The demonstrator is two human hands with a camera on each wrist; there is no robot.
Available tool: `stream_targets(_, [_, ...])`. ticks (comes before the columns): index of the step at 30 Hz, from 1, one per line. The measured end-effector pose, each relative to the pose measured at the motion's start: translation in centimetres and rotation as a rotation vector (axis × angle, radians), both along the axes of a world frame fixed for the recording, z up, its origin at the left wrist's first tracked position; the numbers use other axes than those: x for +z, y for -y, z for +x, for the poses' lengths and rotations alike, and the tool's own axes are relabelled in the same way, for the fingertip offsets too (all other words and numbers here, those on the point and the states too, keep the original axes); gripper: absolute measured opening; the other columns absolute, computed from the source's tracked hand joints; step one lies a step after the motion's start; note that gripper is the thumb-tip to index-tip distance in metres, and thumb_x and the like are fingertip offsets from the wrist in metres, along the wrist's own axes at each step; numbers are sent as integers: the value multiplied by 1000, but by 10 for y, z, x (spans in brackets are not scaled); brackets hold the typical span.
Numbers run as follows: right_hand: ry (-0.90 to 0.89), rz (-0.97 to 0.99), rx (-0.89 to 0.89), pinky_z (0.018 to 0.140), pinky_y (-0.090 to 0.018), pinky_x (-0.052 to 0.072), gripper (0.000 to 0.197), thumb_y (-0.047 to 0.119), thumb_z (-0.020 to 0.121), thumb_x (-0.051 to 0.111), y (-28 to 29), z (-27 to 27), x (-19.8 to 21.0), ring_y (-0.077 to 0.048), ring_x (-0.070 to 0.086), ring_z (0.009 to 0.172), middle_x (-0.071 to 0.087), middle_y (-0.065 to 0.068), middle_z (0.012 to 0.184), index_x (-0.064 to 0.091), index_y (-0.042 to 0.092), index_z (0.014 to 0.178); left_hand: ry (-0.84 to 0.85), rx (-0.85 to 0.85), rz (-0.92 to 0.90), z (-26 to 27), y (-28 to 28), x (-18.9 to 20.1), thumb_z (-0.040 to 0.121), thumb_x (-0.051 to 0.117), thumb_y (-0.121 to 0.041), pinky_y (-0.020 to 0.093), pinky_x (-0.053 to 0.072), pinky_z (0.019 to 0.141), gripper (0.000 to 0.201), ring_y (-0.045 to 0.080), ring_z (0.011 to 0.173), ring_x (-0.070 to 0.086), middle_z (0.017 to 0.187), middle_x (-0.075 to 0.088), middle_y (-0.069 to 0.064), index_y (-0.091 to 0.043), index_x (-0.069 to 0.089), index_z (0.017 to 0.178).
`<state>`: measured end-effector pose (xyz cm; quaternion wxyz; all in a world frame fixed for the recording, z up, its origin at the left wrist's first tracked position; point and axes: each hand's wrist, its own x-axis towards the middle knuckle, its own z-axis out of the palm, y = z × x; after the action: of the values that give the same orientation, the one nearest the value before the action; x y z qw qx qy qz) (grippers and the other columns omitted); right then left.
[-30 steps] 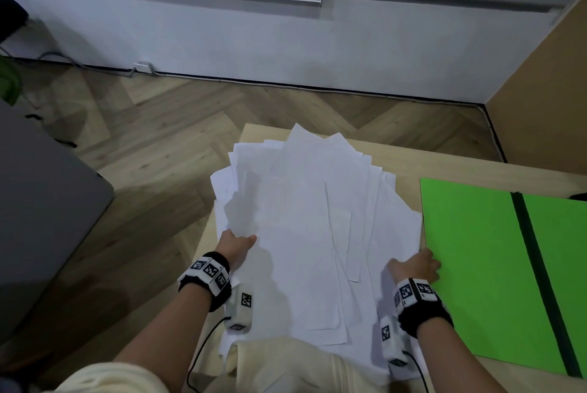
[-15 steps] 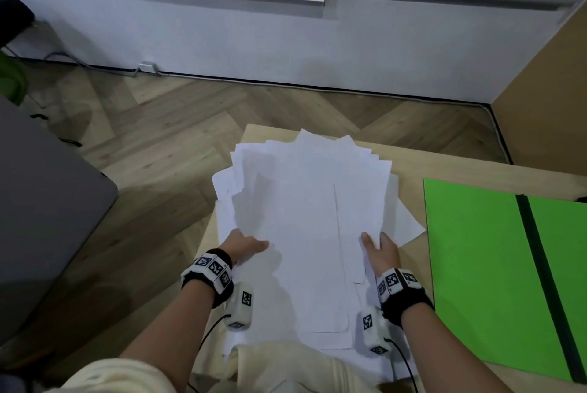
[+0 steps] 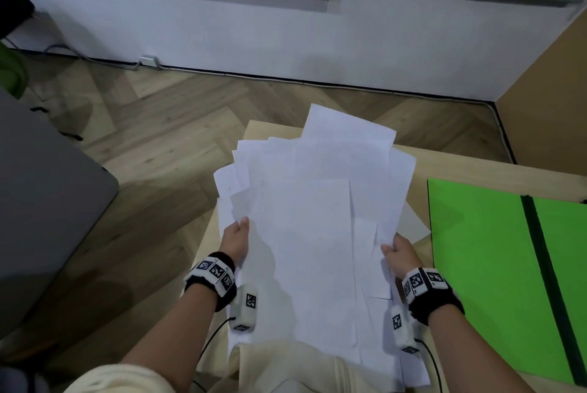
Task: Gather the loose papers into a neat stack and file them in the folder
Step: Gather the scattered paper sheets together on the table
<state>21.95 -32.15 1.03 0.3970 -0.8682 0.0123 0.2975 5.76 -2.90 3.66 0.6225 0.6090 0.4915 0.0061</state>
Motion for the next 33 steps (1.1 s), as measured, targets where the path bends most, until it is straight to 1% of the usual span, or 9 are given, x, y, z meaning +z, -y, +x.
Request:
stream_targets(2, [-52, 130, 8, 104, -33, 35, 39, 4, 94, 44, -11, -7, 6, -25, 47, 127, 54, -9, 133, 48, 5, 132, 27, -26, 7, 8, 10, 6, 102, 32, -39, 34, 44, 98, 50, 26, 111, 56, 115, 57, 5, -4, 54, 130])
stream_targets(5, [-139, 254, 3, 99, -29, 38, 43, 31, 95, 48, -33, -21, 17, -18, 51, 114, 56, -2, 123, 48, 12, 133, 11, -65, -32, 20, 13, -9, 81, 49, -71, 42, 42, 106, 82, 25, 121, 54, 131, 54, 2, -8, 49, 134])
stream_targets(7, [-151, 236, 8, 102, -32, 39, 54, 45, 91, 48, -40, -25, 15, -20, 52, 117, 56, -3, 124, 48, 11, 133, -16, -77, -26, 24, 3, -36, 67, 64, -73, 48, 48, 100, 94, 29, 118, 60, 135, 58, 6, -11, 48, 137])
stream_targets(10, [-27, 157, 3, 100, -32, 40, 49, 45, 91, 48, -36, -18, 9, -20, 54, 113, 57, -1, 126, 53, 11, 126, -52, -49, 15, 19, 8, 2, 90, 62, -22, 40, 53, 84, 43, 33, 96, 64, 115, 67, 19, 4, 57, 124])
stream_targets(13, [185, -67, -186, 96, -38, 45, 45, 33, 86, 60, -17, 3, 7, -32, 55, 112, 52, -17, 131, 52, 7, 122, -97, 18, 55, 7, -1, 0, 93, 52, -4, 33, 45, 79, 36, 30, 92, 57, 115, 63, 24, 10, 53, 126])
stream_targets(17, [164, -226, -156, 105, -45, 39, 78, 32, 78, 70, 2, 25, 2, -36, 42, 130, 36, -19, 145, 34, 2, 140, -121, 76, 40, -1, -9, -6, 94, 51, -2, 33, 43, 86, 37, 40, 113, 57, 127, 59, 26, 12, 50, 128])
stream_targets(23, [60, 28, -334, 91, -34, 43, 63, 20, 80, 70, -15, 31, 6, -31, 57, 112, 56, -18, 130, 43, 4, 134, -94, 59, -43, -2, -14, -7, 93, 55, -7, 39, 46, 91, 43, 40, 117, 56, 130, 58, 24, 7, 47, 132])
stream_targets(28, [56, 8, -357, 76, -29, 41, 21, 8, 88, 56, -34, 25, 10, -30, 60, 91, 64, -25, 116, 60, -4, 104, -85, 42, -20, -7, -16, -5, 90, 59, -11, 31, 50, 71, 32, 30, 85, 63, 99, 65, 14, 1, 55, 120])
stream_targets(33, [353, -46, -629, 79, -34, 42, 33, -5, 90, 36, -15, 32, 14, -41, 59, 106, 60, -28, 115, 57, -4, 115, -32, 30, -77, -14, -20, -2, 90, 62, -9, 21, 48, 48, 12, 24, 61, 59, 84, 65, 16, 1, 65, 95])
